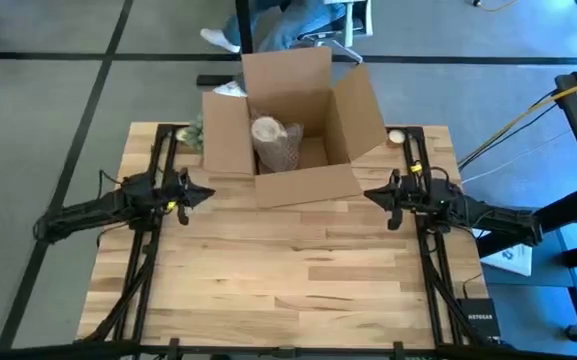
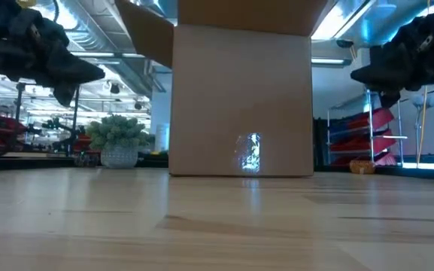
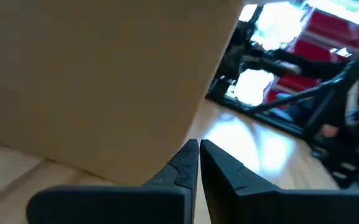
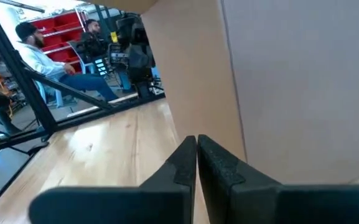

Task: Wrap mug
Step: Return to Home Position

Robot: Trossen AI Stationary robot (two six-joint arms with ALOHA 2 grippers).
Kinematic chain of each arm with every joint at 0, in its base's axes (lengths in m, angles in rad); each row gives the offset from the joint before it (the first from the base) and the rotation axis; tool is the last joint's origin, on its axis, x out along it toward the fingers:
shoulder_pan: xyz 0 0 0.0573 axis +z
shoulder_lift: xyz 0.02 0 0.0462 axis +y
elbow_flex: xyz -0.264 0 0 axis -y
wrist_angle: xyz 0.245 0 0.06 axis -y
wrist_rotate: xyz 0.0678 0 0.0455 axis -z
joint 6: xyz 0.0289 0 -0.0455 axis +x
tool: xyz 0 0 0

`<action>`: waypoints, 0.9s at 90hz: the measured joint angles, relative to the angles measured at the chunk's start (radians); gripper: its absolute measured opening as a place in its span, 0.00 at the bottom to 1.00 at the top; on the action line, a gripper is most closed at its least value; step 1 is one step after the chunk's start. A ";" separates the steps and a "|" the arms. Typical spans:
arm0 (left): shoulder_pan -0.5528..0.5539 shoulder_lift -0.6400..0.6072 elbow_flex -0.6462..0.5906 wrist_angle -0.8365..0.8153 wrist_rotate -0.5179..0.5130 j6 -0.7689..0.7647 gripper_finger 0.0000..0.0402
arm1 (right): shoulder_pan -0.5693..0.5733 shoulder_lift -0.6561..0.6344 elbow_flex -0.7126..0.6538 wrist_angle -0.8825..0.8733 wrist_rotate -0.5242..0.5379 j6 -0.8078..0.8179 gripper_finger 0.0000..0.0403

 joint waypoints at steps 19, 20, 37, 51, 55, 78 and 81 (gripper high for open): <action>-0.219 0.004 0.000 0.013 -0.138 0.074 0.00 | 0.000 0.000 0.000 0.000 -0.003 0.002 0.00; -0.227 0.004 0.000 0.013 -0.142 0.079 0.00 | 0.000 0.000 0.000 0.000 -0.003 0.001 0.00; -0.295 0.002 -0.020 0.084 -0.225 0.111 0.00 | 0.000 0.000 0.000 0.001 -0.003 -0.018 0.00; -0.303 0.015 -0.049 0.159 -0.177 0.126 0.00 | 0.000 0.000 0.000 0.001 -0.005 -0.035 0.00; -0.303 0.021 -0.049 0.155 -0.148 0.123 0.00 | 0.000 0.000 0.000 0.002 -0.016 -0.036 0.00; -0.301 0.062 -0.049 0.150 -0.105 0.138 0.00 | 0.000 0.000 0.000 0.009 -0.071 -0.054 0.00; -0.301 0.063 -0.049 0.150 -0.105 0.127 0.00 | 0.000 0.000 0.000 0.009 -0.073 -0.062 0.00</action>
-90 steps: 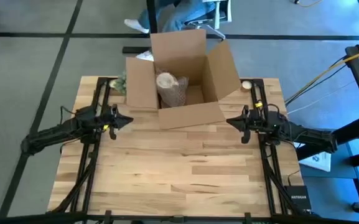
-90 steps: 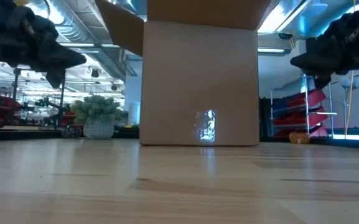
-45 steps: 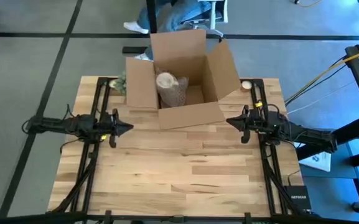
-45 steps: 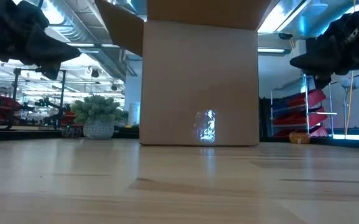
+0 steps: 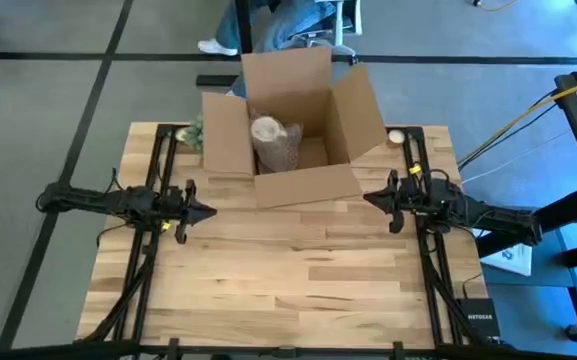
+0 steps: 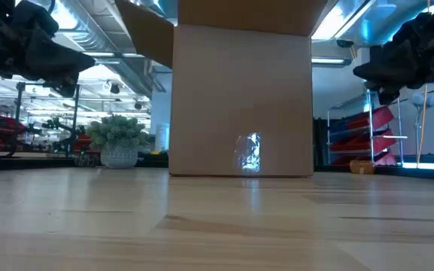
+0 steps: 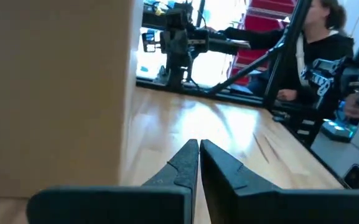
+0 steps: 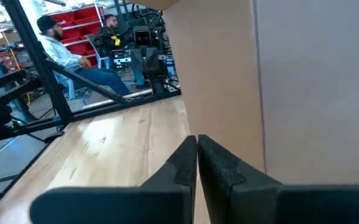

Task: Wrap mug
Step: Return to Home Position

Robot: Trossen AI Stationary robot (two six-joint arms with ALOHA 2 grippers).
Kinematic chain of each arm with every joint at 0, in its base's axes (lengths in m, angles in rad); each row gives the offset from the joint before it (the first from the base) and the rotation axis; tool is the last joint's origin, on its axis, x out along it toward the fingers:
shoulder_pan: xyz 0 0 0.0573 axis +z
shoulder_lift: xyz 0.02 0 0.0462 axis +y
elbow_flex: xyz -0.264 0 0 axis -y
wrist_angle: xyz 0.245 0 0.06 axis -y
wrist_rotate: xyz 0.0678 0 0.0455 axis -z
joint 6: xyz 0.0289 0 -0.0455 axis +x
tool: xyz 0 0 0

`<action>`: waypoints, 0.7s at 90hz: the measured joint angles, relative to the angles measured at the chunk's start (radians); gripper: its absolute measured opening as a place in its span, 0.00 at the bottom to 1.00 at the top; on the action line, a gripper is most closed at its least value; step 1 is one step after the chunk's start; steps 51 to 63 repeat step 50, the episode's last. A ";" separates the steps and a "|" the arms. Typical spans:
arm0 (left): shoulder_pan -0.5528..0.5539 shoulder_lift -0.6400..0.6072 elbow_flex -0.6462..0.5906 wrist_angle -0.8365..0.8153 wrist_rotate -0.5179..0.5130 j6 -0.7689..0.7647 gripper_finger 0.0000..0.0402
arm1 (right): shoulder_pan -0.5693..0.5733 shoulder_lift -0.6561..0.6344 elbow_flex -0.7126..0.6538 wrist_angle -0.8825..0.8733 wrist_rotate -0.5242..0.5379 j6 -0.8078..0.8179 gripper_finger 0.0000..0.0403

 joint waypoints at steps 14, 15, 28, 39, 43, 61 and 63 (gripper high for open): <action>0.000 0.000 0.000 0.000 0.004 -0.054 0.00 | -0.001 0.000 0.000 0.000 0.003 -0.008 0.00; 0.000 0.000 0.000 0.000 0.004 -0.055 0.00 | -0.001 0.000 0.000 0.000 0.003 -0.008 0.00; 0.000 0.000 0.000 0.000 0.004 -0.063 0.00 | -0.001 0.000 0.000 0.000 0.006 -0.003 0.00; 0.000 0.000 0.000 0.000 0.004 -0.057 0.00 | -0.001 0.000 0.000 0.000 0.006 -0.003 0.00; 0.000 0.000 0.000 0.001 0.004 -0.057 0.00 | -0.001 0.000 0.000 0.000 0.006 -0.002 0.00; 0.000 0.000 0.000 0.001 0.003 -0.057 0.00 | -0.001 0.000 0.000 0.000 0.006 0.001 0.00; 0.000 0.000 0.000 0.001 0.003 -0.057 0.00 | -0.001 0.000 0.000 0.000 0.006 0.001 0.00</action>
